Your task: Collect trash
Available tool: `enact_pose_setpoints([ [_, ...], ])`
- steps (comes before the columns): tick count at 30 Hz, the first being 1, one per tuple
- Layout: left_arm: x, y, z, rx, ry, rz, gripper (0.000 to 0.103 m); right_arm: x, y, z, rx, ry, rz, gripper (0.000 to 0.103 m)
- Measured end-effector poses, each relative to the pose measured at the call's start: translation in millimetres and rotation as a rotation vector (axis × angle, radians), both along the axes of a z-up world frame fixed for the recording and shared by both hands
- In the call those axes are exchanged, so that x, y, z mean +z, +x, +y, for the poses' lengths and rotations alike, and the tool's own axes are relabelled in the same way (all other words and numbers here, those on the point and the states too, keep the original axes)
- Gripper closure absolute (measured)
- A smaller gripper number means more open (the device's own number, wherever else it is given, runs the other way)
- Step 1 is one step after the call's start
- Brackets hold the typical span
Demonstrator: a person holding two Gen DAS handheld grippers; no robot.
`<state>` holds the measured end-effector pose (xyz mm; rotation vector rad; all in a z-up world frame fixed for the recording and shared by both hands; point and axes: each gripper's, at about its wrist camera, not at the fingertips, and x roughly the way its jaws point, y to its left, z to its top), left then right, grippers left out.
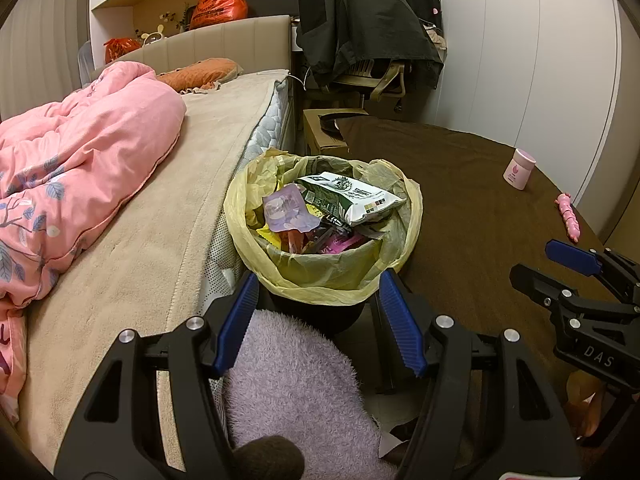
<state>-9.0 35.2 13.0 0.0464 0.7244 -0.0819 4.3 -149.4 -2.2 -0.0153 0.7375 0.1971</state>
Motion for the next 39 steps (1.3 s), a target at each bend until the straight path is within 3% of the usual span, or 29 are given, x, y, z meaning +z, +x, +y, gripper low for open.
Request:
enact_pose_setpoints([
  [39,8.9,-5.2,-1.7,-0.009,0.009,-0.047,0.043,5.5,0.4,-2.7,-0.005,0.005,-0.009,0.042],
])
